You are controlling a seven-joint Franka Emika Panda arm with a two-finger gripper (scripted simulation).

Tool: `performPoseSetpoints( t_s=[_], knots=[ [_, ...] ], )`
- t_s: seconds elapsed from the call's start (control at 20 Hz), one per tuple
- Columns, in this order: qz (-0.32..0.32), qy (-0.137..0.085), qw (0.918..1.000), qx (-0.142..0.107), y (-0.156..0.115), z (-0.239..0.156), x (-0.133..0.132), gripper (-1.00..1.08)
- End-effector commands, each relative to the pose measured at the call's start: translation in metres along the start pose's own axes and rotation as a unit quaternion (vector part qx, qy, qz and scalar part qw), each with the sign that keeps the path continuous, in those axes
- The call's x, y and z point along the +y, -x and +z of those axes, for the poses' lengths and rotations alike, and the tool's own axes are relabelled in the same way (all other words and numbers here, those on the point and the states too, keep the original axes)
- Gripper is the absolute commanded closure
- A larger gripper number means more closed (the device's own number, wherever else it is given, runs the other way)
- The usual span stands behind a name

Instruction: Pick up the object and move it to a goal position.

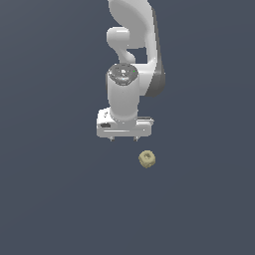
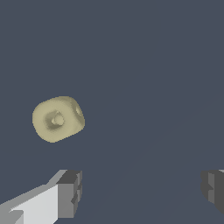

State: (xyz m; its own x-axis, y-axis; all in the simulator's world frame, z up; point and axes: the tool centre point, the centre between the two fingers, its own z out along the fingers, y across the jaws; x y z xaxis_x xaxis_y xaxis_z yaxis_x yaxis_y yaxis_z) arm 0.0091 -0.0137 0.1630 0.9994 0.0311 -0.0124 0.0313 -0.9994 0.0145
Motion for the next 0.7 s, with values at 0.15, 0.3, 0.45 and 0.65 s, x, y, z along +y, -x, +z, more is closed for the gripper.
performPoseSetpoints(
  t_s=[0.15,0.3,0.45,0.65],
  knots=[
    [-0.013,0.0,0.9999,0.0,-0.003,0.004,-0.006,-0.92],
    [-0.034,0.001,0.9994,0.001,-0.008,0.012,-0.017,-0.92],
    [-0.066,0.001,0.9978,0.002,-0.014,0.023,-0.034,-0.92],
    [-0.122,-0.001,0.9925,0.004,-0.024,0.044,-0.065,-0.92]
  ],
)
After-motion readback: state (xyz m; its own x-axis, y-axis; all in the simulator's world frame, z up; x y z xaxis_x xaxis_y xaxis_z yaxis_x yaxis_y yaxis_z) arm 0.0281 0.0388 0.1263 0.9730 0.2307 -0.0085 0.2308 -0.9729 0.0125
